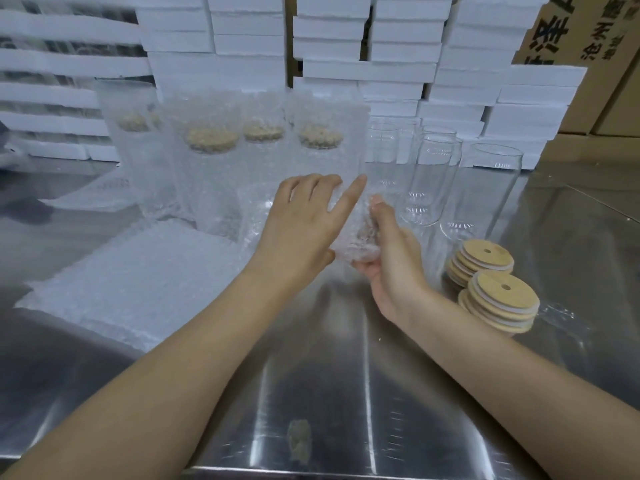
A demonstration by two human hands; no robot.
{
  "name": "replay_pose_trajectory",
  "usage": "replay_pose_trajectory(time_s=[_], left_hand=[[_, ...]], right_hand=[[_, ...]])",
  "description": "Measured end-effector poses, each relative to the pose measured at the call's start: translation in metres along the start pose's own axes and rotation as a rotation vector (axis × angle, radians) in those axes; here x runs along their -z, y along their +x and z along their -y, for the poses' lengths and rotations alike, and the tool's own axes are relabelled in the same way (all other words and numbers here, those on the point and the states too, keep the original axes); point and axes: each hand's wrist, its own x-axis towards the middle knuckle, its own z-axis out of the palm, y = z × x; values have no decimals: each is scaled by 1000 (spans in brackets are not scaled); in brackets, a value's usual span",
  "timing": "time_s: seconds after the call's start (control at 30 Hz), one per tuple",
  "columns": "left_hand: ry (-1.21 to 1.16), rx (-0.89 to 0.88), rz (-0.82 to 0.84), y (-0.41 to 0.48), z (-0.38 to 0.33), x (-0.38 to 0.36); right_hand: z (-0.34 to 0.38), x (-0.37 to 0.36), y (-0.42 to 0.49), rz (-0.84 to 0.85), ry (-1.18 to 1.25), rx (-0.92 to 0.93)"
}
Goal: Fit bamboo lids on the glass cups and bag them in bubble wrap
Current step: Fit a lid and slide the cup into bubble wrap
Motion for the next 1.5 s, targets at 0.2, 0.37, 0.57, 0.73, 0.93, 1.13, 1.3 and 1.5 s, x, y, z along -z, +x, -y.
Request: replay_pose_trajectory(time_s=[0.2, 0.37, 0.57, 0.73, 0.93, 1.13, 1.3, 1.5], left_hand=[[12, -17, 10, 0, 2, -3], [-12, 41, -36, 1, 2, -4], [-313, 265, -149, 4, 6, -1], [-661, 435, -160, 5, -2, 0], [-1217, 627, -111, 9, -2, 1], [-1474, 597, -43, 9, -3, -2], [-1695, 597, -54, 9, -2, -12], [-1699, 727, -184, 12, 11, -7]], right_hand=[[1, 4, 1, 70, -150, -38], [7, 5, 3, 154, -147, -32], [21, 3, 9, 38, -150, 384], [45, 10, 9, -108, -58, 760], [61, 23, 20, -82, 40, 547], [46, 20, 19, 445, -191, 157], [44, 27, 24, 340, -99, 140], [47, 34, 36, 322, -157, 67]])
